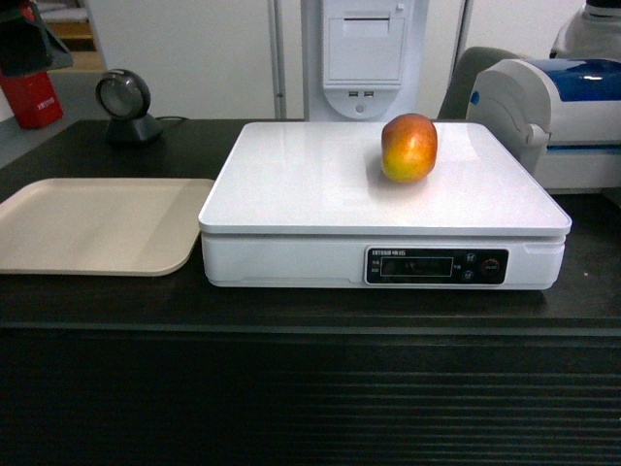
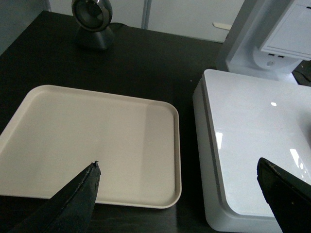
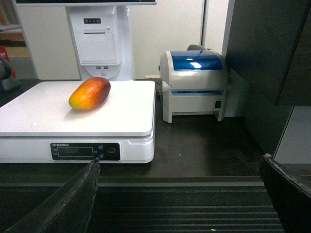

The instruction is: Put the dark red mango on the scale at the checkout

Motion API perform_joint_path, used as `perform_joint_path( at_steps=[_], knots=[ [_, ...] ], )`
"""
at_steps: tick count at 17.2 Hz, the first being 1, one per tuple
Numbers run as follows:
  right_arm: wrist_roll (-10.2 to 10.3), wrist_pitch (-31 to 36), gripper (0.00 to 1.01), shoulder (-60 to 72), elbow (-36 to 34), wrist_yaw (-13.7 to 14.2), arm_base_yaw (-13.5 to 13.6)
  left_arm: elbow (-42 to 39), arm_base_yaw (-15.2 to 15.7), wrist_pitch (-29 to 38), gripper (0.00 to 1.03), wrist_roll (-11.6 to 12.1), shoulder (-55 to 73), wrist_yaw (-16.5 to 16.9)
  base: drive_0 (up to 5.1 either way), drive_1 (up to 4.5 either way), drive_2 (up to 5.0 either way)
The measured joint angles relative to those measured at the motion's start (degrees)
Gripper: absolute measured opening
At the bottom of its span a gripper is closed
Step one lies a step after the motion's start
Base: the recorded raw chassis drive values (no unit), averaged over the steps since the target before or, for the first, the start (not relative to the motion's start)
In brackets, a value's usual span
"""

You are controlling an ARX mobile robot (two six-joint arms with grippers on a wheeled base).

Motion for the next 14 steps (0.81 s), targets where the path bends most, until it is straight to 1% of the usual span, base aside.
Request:
perform_joint_path(
  at_steps=[1, 3, 4, 6, 7, 8, 9, 10, 11, 12, 13, 14],
  knots=[
    [0.0, 0.0, 0.98, 0.0, 0.0, 0.0, 0.0, -2.1, -0.2, 0.2, 0.98, -1.1, -2.7, -1.1, 0.0, 0.00, 0.0],
    [0.0, 0.0, 0.98, 0.0, 0.0, 0.0, 0.0, -3.1, -0.5, 0.2, 0.98, -1.5, -4.1, -1.7, 0.0, 0.00, 0.0],
    [0.0, 0.0, 0.98, 0.0, 0.0, 0.0, 0.0, -4.6, -0.9, 0.3, 0.98, -1.7, -5.9, -2.9, 0.0, 0.00, 0.0],
    [0.0, 0.0, 0.98, 0.0, 0.0, 0.0, 0.0, -10.5, -3.7, 0.2, 0.98, -1.5, -12.3, -8.7, 0.0, 0.00, 0.0],
    [0.0, 0.0, 0.98, 0.0, 0.0, 0.0, 0.0, -13.1, -5.0, -0.4, 0.98, -1.4, -15.1, -10.3, 0.0, 0.00, 0.0],
    [0.0, 0.0, 0.98, 0.0, 0.0, 0.0, 0.0, -15.3, -6.1, -1.2, 0.98, -1.5, -17.7, -10.9, 0.0, 0.00, 0.0],
    [0.0, 0.0, 0.98, 0.0, 0.0, 0.0, 0.0, -17.6, -7.7, -2.2, 0.98, -1.5, -20.5, -12.8, 0.0, 0.00, 0.0],
    [0.0, 0.0, 0.98, 0.0, 0.0, 0.0, 0.0, -19.5, -9.0, -2.9, 0.98, -1.6, -22.9, -14.0, 0.0, 0.00, 0.0],
    [0.0, 0.0, 0.98, 0.0, 0.0, 0.0, 0.0, -21.2, -10.3, -4.2, 0.98, -2.1, -25.6, -16.0, 0.0, 0.00, 0.0],
    [0.0, 0.0, 0.98, 0.0, 0.0, 0.0, 0.0, -22.5, -11.2, -5.0, 0.98, -3.1, -28.0, -17.1, 0.0, 0.00, 0.0],
    [0.0, 0.0, 0.98, 0.0, 0.0, 0.0, 0.0, -23.8, -12.2, -6.2, 0.98, -4.3, -30.6, -19.2, 0.0, 0.00, 0.0],
    [0.0, 0.0, 0.98, 0.0, 0.0, 0.0, 0.0, -24.8, -13.5, -6.8, 0.98, -4.7, -32.6, -20.7, 0.0, 0.00, 0.0]
  ],
)
